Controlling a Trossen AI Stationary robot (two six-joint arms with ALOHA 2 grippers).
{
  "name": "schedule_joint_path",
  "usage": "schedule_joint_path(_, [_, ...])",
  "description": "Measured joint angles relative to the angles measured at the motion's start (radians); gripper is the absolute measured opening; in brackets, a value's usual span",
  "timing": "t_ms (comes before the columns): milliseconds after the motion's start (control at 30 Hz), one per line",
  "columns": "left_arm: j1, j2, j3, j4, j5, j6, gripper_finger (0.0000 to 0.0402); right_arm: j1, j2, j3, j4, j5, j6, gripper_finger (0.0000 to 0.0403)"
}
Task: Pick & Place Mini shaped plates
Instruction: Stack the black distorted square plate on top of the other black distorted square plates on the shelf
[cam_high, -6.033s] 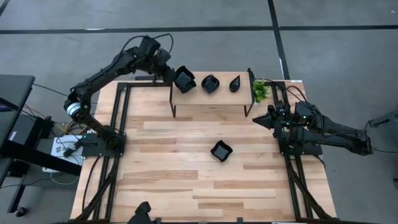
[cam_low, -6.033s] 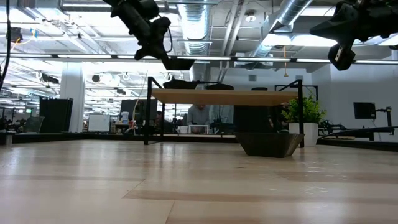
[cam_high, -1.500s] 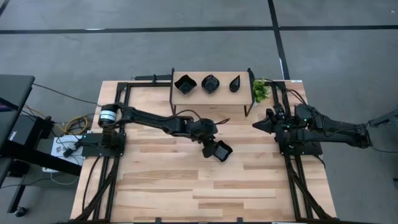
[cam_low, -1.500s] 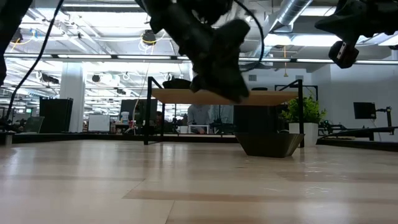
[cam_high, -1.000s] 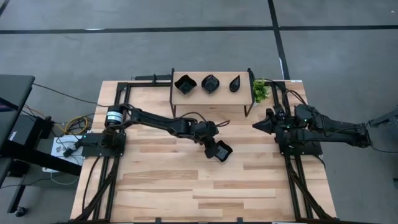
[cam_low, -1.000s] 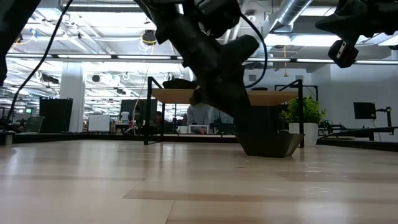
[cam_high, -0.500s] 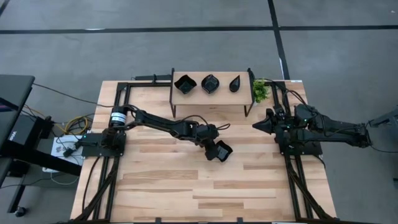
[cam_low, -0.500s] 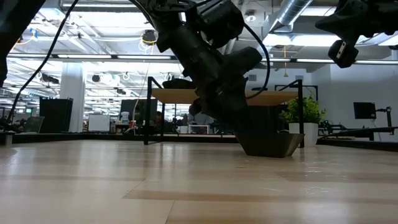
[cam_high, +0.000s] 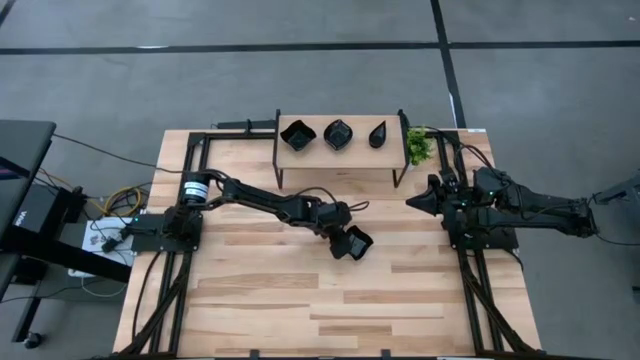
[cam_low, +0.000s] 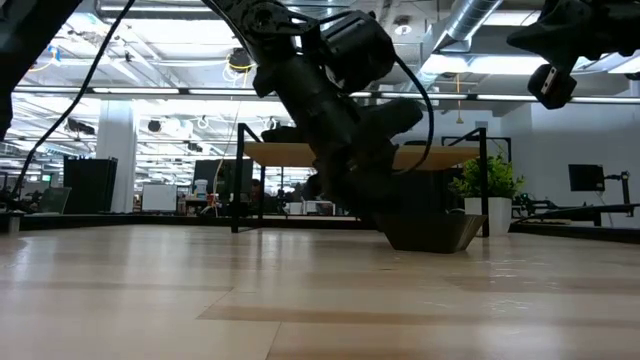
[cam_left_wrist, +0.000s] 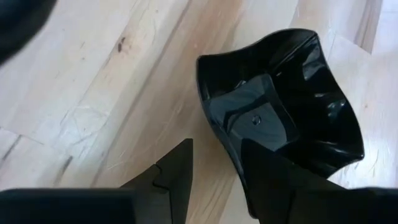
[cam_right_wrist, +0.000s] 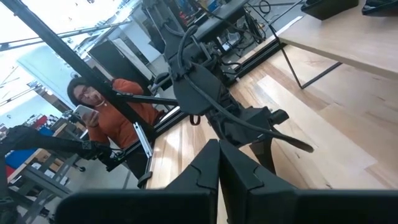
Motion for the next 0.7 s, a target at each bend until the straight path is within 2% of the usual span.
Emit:
schedule_joint_path(233, [0.0, 0.0, 0.0, -0.004, 0.008, -0.027, 0.0129, 0.0, 0.0, 0.0, 0.0, 0.0, 0.0, 0.0001])
schedule_joint_path(700, [0.0, -0.002, 0.0, -0.006, 0.009, -0.046, 0.0023, 0.0, 0.0, 0.0, 0.0, 0.0, -0.001, 0.0001])
